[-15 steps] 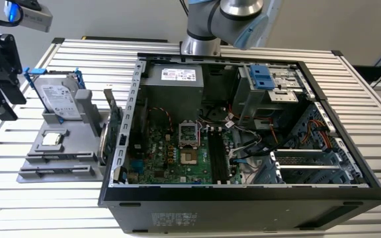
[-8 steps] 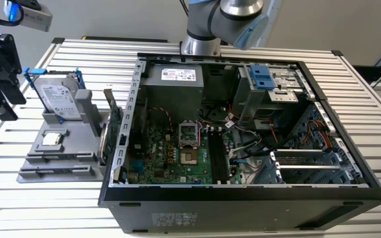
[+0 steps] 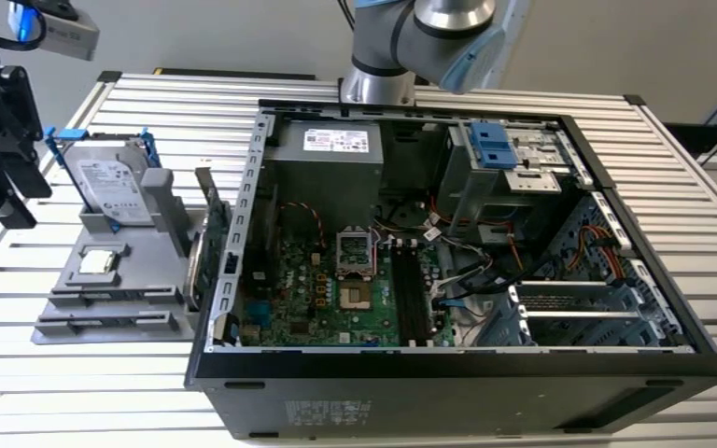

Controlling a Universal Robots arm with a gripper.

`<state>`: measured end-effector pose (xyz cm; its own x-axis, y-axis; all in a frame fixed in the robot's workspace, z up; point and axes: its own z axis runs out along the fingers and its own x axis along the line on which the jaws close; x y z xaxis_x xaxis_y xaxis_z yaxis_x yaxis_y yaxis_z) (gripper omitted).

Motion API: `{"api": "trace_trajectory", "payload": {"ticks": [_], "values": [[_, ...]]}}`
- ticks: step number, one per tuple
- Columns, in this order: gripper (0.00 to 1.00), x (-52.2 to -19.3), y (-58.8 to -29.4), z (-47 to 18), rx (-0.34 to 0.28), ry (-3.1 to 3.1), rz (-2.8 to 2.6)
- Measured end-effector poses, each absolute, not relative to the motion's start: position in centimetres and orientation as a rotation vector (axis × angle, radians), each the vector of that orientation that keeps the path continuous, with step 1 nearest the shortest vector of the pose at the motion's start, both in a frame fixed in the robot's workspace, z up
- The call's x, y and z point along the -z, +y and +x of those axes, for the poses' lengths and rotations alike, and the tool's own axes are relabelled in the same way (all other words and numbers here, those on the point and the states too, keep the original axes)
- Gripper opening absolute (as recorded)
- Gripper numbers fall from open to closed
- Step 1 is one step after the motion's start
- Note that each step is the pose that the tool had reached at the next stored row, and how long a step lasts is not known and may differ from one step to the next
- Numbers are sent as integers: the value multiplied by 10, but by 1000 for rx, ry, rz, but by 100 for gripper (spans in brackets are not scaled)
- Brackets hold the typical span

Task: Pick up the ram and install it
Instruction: 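Pick up the ram and move it above insertion slot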

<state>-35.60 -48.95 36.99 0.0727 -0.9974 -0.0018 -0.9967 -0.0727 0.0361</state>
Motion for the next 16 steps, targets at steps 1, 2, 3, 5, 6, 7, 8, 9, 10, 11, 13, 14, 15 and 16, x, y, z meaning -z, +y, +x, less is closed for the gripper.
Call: {"api": "trace_trajectory", "payload": {"ticks": [1, 2, 3, 5, 6, 7, 8, 9, 10, 11, 13, 14, 15, 16], "values": [[0, -369, -489, -356, 40, -2122, 2283], [0, -369, -489, -356, 40, -2122, 2283], [0, -368, -489, -356, 40, -2122, 2283], [0, -367, -489, -356, 40, -2122, 2283], [0, -366, -489, -356, 40, -2122, 2283], [0, -366, -489, -356, 40, -2122, 2283], [0, -365, -489, -356, 40, -2122, 2282], [0, -365, -489, -357, 40, -2122, 2282], [0, -364, -489, -357, 40, -2122, 2283], [0, -364, -489, -357, 40, -2122, 2283], [0, -363, -489, -357, 40, -2122, 2282], [0, -363, -489, -357, 40, -2122, 2282], [0, -363, -489, -357, 40, -2122, 2282], [0, -362, -489, -357, 40, -2122, 2282]]}}
